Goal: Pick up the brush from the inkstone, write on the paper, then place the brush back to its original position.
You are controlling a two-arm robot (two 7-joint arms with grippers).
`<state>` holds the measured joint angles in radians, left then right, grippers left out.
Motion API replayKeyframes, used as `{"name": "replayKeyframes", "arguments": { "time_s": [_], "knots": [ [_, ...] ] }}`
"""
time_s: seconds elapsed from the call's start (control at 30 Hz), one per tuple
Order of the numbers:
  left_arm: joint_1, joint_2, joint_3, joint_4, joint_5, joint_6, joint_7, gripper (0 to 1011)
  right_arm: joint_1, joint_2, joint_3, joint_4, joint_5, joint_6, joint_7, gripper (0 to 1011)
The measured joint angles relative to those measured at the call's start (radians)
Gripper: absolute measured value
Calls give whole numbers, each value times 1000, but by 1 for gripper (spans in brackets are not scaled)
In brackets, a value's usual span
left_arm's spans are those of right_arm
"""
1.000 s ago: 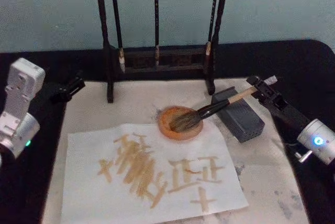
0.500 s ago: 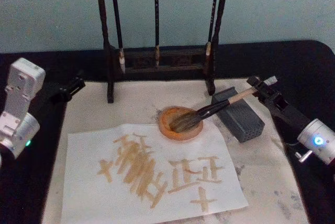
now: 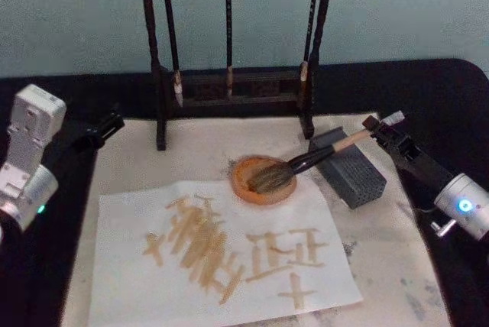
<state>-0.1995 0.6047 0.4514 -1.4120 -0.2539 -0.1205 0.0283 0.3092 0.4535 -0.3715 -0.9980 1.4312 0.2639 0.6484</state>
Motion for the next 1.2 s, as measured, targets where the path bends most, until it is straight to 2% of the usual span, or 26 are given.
{"name": "replayKeyframes", "arguments": {
  "time_s": [0.1,0.13,0.2,0.93,1.2],
  "knots": [
    [0,0,0,0,0,0,0,1002,0,0,0,0,0,0,0,236],
    [0,0,0,0,0,0,0,1002,0,0,0,0,0,0,0,189],
    [0,0,0,0,0,0,0,1000,0,0,0,0,0,0,1,167],
    [0,0,0,0,0,0,0,1002,0,0,0,0,0,0,0,169],
    [0,0,0,0,0,0,0,1002,-7,10,7,-7,51,15,10,161]
  ]
}}
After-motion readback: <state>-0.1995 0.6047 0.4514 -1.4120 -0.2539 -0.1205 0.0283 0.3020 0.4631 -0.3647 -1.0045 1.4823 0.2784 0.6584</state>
